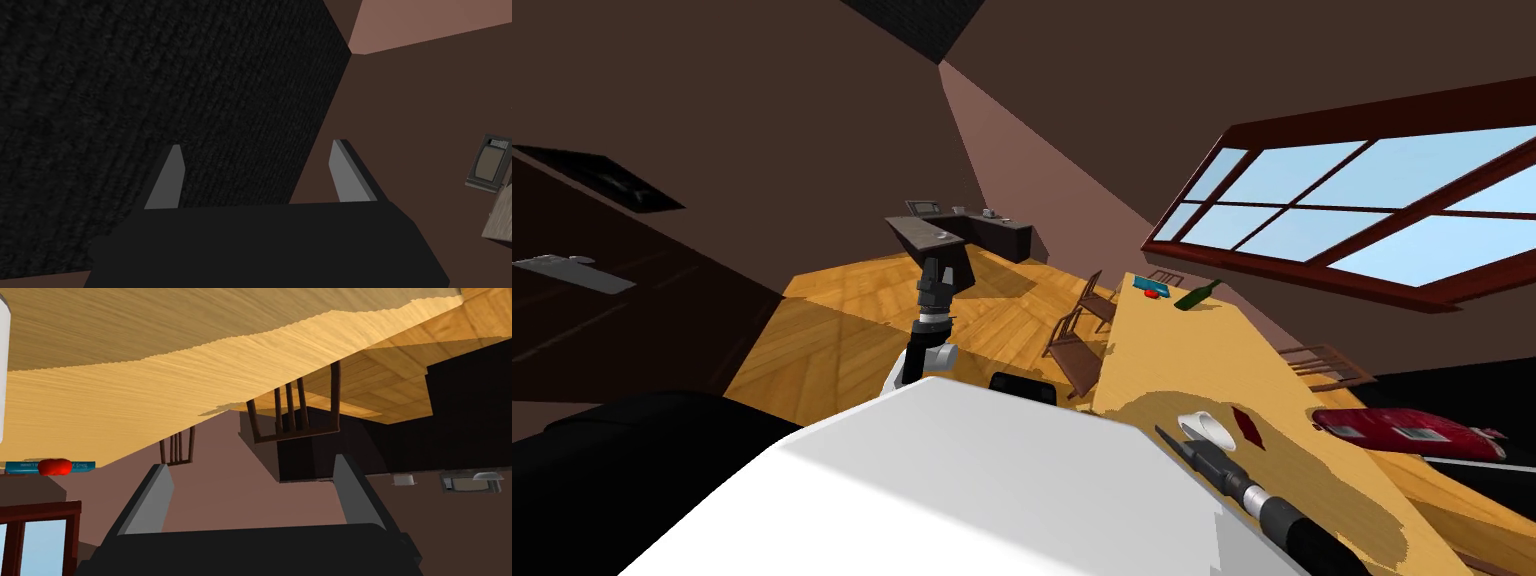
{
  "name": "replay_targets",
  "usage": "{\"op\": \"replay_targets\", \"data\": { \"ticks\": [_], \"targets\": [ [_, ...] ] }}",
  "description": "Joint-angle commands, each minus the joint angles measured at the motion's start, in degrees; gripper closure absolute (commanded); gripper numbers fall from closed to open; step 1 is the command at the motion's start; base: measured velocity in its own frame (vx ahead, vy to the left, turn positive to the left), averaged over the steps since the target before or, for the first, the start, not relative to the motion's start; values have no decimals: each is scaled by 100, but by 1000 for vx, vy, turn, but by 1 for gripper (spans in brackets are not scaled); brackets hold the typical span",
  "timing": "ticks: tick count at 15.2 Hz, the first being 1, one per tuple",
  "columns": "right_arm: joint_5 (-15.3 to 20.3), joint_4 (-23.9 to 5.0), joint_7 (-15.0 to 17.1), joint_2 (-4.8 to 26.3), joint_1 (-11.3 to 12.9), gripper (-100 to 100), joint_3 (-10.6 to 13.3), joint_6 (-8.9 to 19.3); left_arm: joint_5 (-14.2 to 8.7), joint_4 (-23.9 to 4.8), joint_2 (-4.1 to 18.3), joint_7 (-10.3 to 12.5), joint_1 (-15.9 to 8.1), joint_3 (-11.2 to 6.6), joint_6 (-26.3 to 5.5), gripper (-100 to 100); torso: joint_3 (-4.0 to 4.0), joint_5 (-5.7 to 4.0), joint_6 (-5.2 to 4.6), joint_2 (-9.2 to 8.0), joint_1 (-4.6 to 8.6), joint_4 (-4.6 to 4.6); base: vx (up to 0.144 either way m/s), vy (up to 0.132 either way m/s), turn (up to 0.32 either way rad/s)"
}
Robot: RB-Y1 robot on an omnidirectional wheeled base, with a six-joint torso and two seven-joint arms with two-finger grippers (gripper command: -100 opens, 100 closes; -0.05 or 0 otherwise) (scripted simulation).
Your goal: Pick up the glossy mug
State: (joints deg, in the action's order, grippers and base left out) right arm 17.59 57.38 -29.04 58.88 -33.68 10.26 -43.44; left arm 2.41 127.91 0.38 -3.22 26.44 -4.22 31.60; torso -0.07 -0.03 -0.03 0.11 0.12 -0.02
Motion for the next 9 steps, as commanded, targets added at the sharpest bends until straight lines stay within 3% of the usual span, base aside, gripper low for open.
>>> {"op": "replay_targets", "data": {
  "ticks": [1, 4, 9],
  "targets": [
    [115, -286, -144, 100, -11, -100, 69, -108, 0, 0, 0, 0, 0, 0, 0, 0, 0, 0, 0, 0, 0, 0, 26, -18, 128],
    [115, -446, -144, 100, -11, -100, 69, -108, 0, 0, 0, 0, 0, 0, 0, 0, 1, 1, 3, -1, 0, 1, 28, -25, 105],
    [444, -1267, -425, 343, -47, -100, 285, -223, 0, 0, 0, 0, -1, 0, 0, 0, -2, 0, 7, 5, 6, 0, 44, -38, 211]
  ]
}}
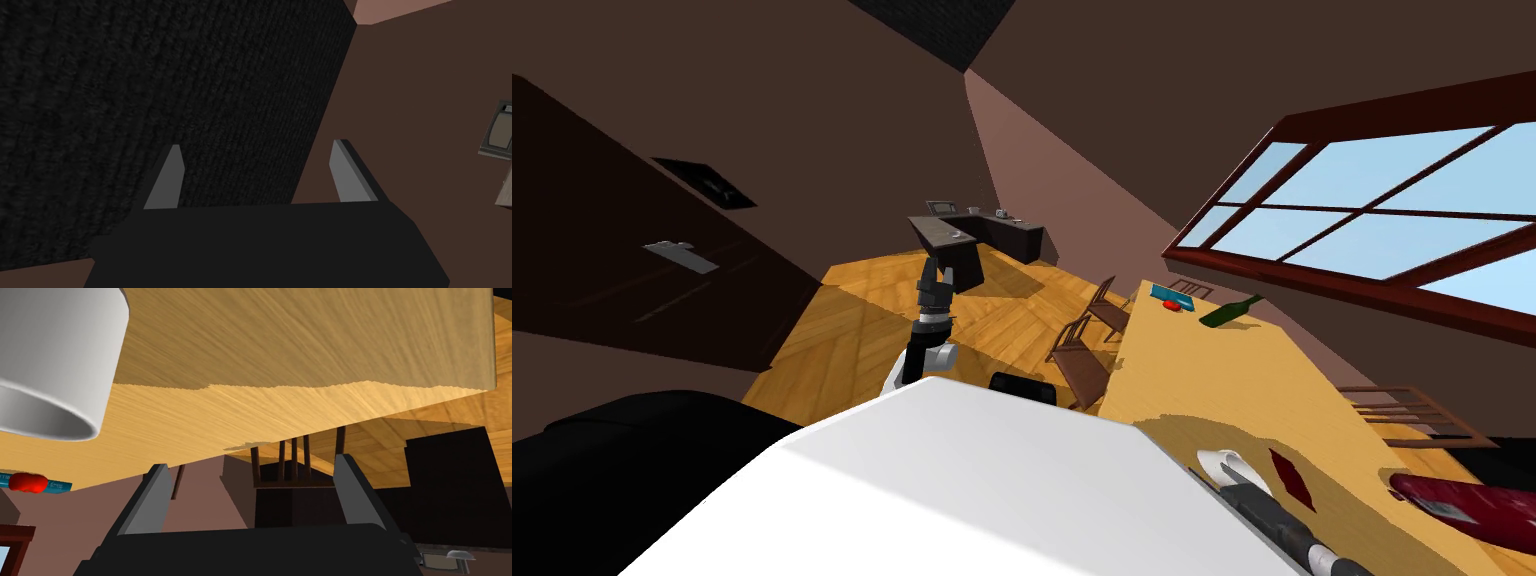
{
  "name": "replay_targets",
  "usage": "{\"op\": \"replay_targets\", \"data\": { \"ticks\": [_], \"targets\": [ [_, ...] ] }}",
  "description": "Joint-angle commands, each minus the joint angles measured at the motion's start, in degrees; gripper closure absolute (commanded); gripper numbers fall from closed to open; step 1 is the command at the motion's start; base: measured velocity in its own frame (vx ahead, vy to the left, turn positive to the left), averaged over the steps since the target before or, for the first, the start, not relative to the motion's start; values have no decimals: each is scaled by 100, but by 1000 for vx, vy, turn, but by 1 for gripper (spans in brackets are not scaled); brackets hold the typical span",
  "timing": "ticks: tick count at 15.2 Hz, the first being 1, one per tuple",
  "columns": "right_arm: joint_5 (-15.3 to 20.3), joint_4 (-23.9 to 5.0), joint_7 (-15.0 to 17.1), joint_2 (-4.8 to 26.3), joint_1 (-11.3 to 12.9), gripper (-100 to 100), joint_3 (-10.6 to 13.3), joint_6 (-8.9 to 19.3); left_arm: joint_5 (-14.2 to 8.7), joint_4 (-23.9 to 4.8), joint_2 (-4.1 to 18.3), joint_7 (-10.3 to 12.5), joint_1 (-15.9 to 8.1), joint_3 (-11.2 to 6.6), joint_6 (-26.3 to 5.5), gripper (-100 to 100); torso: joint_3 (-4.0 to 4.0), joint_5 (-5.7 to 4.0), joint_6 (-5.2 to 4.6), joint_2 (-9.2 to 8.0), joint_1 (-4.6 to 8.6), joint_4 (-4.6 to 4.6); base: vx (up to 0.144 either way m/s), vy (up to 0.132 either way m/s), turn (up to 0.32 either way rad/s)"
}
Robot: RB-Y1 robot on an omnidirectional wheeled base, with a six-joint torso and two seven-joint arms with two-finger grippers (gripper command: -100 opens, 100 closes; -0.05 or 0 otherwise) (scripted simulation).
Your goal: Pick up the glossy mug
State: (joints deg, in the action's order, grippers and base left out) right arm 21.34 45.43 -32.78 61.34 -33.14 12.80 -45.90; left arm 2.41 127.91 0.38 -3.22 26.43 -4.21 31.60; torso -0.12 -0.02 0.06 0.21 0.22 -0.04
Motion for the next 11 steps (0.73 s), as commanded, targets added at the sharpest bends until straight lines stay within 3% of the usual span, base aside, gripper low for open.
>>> {"op": "replay_targets", "data": {
  "ticks": [1, 7, 11],
  "targets": [
    [181, -286, -137, 139, -110, -100, 109, -9, 0, 0, 0, 0, 0, 0, 0, 0, 0, 0, 0, 0, 0, 0, 66, -56, 278],
    [293, -597, -219, 160, -118, -100, 192, -38, 0, 0, 0, 0, 0, 0, 0, 0, 4, 2, -3, -8, -11, 2, 31, -21, 97],
    [719, -1328, -488, 49, -139, -100, 538, -129, 0, 0, 0, 0, 0, 0, 0, 0, -1, -3, 1, 2, 12, -1, 50, -91, 297]
  ]
}}
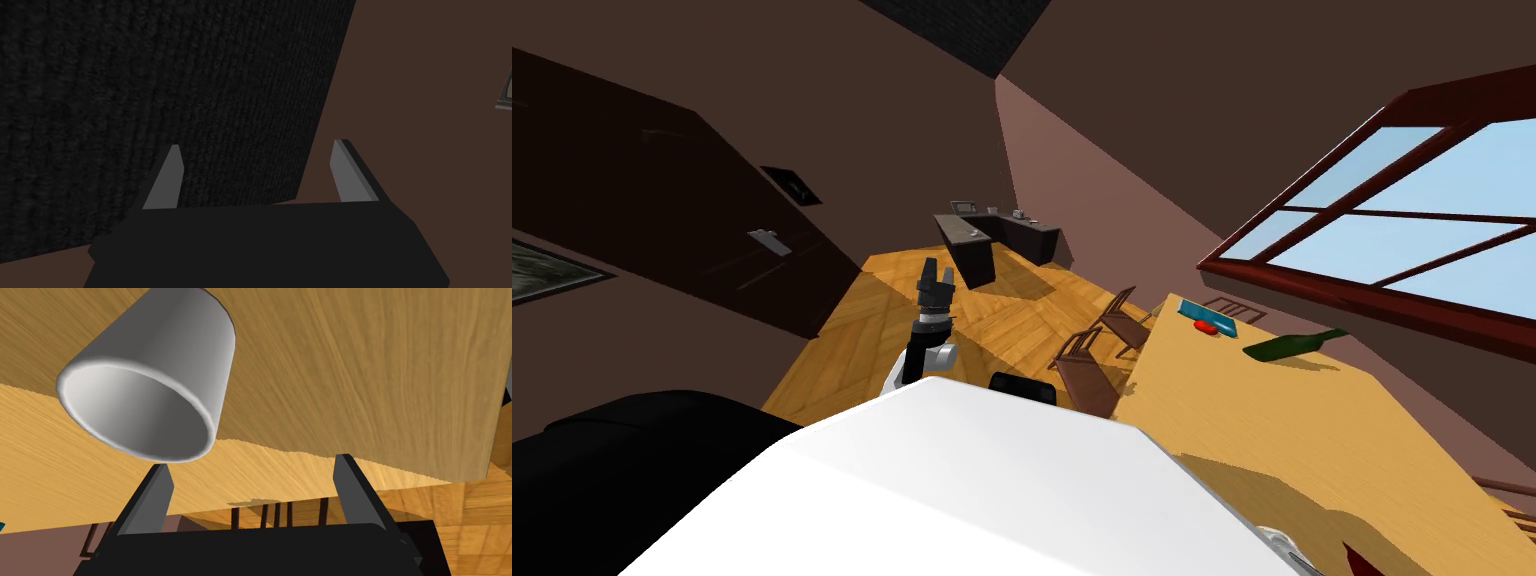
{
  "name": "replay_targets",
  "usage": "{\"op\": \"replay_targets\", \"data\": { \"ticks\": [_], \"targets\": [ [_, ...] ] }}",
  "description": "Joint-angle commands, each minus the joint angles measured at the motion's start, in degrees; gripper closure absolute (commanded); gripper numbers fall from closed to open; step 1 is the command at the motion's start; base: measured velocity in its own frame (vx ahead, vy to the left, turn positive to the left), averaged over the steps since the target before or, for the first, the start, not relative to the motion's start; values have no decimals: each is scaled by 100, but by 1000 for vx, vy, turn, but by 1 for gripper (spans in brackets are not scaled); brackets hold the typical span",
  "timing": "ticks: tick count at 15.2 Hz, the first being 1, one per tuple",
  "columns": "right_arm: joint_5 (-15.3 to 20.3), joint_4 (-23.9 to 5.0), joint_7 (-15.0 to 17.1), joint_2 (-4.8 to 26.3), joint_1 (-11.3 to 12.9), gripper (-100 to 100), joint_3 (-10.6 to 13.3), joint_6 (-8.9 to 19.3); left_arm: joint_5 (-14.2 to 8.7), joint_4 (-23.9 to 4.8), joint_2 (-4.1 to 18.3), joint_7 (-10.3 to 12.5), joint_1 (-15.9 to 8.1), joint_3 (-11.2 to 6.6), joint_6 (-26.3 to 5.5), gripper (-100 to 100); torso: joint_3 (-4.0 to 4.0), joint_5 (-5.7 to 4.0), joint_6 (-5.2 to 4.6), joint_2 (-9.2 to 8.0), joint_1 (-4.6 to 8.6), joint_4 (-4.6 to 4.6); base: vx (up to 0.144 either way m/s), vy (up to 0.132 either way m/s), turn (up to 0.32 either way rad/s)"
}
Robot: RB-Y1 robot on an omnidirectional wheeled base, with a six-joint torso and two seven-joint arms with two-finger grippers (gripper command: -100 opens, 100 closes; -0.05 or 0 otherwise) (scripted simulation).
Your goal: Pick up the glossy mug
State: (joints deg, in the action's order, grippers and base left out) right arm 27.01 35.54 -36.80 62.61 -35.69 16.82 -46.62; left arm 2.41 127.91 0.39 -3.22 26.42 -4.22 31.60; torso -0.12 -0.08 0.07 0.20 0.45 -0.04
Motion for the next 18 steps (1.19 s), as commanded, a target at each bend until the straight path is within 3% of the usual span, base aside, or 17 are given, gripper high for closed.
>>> {"op": "replay_targets", "data": {
  "ticks": [1, 8, 10, 11, 12, 14, 17, 18],
  "targets": [
    [152, -286, -86, -79, 116, -100, 137, -56, 0, 0, 0, 0, 0, 0, 0, 0, 0, 0, 0, 0, 0, 0, 30, -123, 230],
    [324, -585, -180, -190, 111, -100, 287, -85, 0, 0, -1, 0, 1, 0, 0, 0, 8, 5, -8, -13, -36, 4, 12, -38, 65],
    [483, -783, -261, -318, 109, -100, 427, -106, 0, 0, -1, 0, 1, 0, 0, 0, 9, 6, -8, -15, -38, 4, 8, -38, 121],
    [395, -658, -221, -265, 91, -100, 347, -82, 0, 0, -1, 0, 1, 0, 0, 0, 9, 5, -7, -14, -34, 4, 10, -38, 75],
    [437, -692, -251, -467, 174, -100, 395, 99, 0, 0, -1, 0, 1, 0, 0, 0, 8, 5, -8, -14, -34, 4, -11, -36, 80],
    [456, -714, -261, -592, 238, -100, 419, 212, 0, 0, -1, 0, 1, 0, 0, 0, 13, 4, -7, -22, -32, 6, -25, -32, 95],
    [443, -623, -235, -562, 183, -100, 405, 250, 0, 0, -1, 0, 1, 0, 0, 0, 14, 7, -9, -23, -48, 6, -8, 1, 27],
    [446, -653, -250, -572, 199, 100, 408, 235, 0, 0, -1, 0, 1, 0, 0, 0, 12, 9, -10, -21, -50, 5, 0, 0, 0]
  ]
}}
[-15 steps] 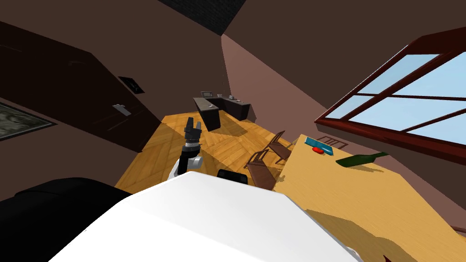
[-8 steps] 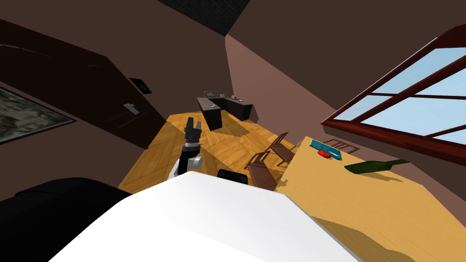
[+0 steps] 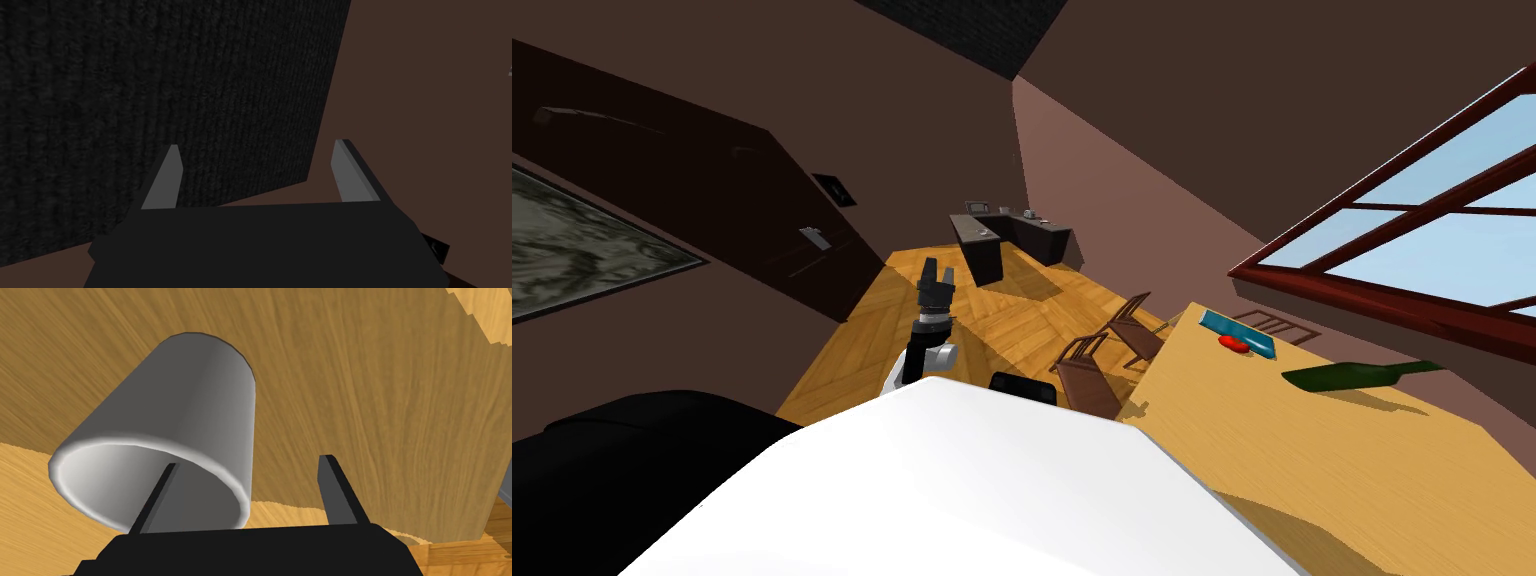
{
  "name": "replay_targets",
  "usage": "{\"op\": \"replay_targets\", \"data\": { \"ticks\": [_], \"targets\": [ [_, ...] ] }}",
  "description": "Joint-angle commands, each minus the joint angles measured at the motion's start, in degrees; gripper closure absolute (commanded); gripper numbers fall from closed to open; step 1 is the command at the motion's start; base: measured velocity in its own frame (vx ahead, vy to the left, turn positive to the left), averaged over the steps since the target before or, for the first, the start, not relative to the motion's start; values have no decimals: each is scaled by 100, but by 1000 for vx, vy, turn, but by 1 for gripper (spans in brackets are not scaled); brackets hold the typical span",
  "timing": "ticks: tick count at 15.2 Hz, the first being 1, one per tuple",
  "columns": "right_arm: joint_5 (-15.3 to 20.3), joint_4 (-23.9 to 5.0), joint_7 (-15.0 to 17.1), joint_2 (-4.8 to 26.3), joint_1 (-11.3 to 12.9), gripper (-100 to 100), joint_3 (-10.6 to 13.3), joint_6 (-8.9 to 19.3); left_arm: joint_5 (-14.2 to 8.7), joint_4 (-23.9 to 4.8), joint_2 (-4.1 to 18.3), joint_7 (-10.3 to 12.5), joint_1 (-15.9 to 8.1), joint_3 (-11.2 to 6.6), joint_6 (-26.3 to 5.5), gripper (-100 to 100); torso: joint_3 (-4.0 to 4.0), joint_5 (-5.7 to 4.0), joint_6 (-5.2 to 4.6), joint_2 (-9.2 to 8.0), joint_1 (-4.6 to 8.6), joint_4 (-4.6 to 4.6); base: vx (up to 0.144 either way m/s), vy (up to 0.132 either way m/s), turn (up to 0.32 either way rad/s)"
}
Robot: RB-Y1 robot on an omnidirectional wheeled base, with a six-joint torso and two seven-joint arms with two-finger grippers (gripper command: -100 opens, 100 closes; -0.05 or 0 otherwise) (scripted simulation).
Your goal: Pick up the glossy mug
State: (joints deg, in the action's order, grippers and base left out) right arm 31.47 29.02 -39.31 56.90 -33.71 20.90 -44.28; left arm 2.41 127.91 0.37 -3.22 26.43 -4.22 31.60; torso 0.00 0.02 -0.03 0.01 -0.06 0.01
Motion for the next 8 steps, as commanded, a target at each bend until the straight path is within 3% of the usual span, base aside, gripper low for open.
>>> {"op": "replay_targets", "data": {
  "ticks": [1, 4, 7, 8],
  "targets": [
    [0, 0, 0, 0, 0, 100, 0, 0, 0, 0, 0, 0, 0, 0, 0, 0, 0, 0, 0, 0, 0, 0, 0, 0, 0],
    [-5, -3, 10, 1, -1, 100, -5, 1, 0, 0, 0, 0, 0, 0, 0, 0, 1, -5, 4, -1, 1, 0, 0, 1, -3],
    [-33, -13, 11, 260, -103, 100, -44, -276, 0, 0, 0, 0, 1, 0, 0, 0, -2, 0, 2, 2, 3, -3, 16, 7, -91],
    [-27, 13, 18, 184, -83, 100, -33, -170, 0, 0, 0, 0, 1, 0, 0, 0, -4, 2, 2, 4, -1, -4, 13, 9, -46]
  ]
}}
